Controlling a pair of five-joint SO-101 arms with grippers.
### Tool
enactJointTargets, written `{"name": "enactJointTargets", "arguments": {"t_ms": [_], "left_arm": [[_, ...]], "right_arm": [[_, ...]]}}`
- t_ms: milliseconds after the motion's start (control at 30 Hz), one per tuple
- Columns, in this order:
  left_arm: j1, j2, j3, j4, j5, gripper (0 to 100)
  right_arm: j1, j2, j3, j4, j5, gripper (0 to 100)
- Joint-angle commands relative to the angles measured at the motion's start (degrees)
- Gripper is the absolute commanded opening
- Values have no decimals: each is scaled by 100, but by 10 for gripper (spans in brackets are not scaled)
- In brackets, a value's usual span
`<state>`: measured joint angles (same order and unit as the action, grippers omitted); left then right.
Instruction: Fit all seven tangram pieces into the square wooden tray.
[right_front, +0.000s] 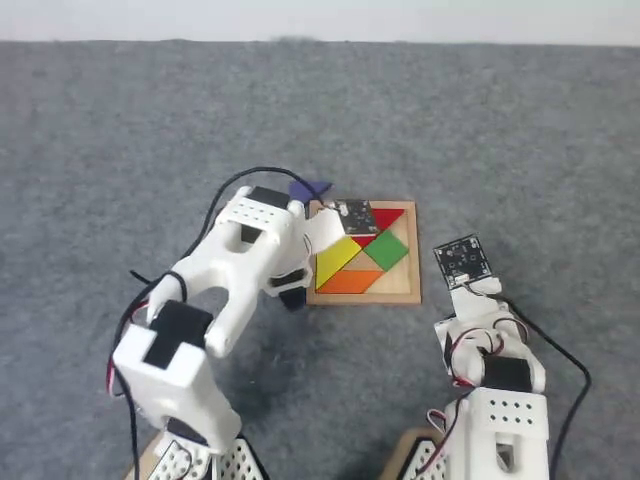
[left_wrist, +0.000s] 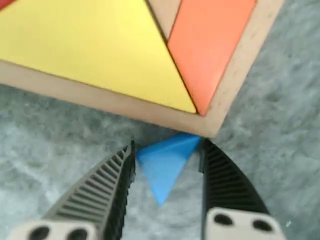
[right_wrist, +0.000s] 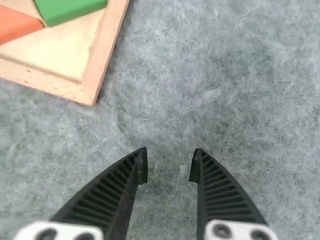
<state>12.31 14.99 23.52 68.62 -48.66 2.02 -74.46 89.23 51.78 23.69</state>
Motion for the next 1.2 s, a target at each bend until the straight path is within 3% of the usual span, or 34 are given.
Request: {"name": "enactJointTargets", "arguments": {"t_ms": [0,367,600,833,933,1167], "left_arm": [[-387,185,-207,-79,-404,185],[-343,229,-198,79,-290,56],[-396,-589,75,668,-237,44],[-334,-2075,382,527,-229,107],[-176,-2004,418,237,-246,179],[-79,-1257,321,141,-774,188]], "right_arm": [[-31,-92,-44,-84,105,158],[-40,-92,-44,-84,105,158],[-48,-92,-44,-84,105,158],[-48,-92,-44,-84,105,158],[-48,-92,-44,-84,105,158],[-48,-92,-44,-84,105,158]]}}
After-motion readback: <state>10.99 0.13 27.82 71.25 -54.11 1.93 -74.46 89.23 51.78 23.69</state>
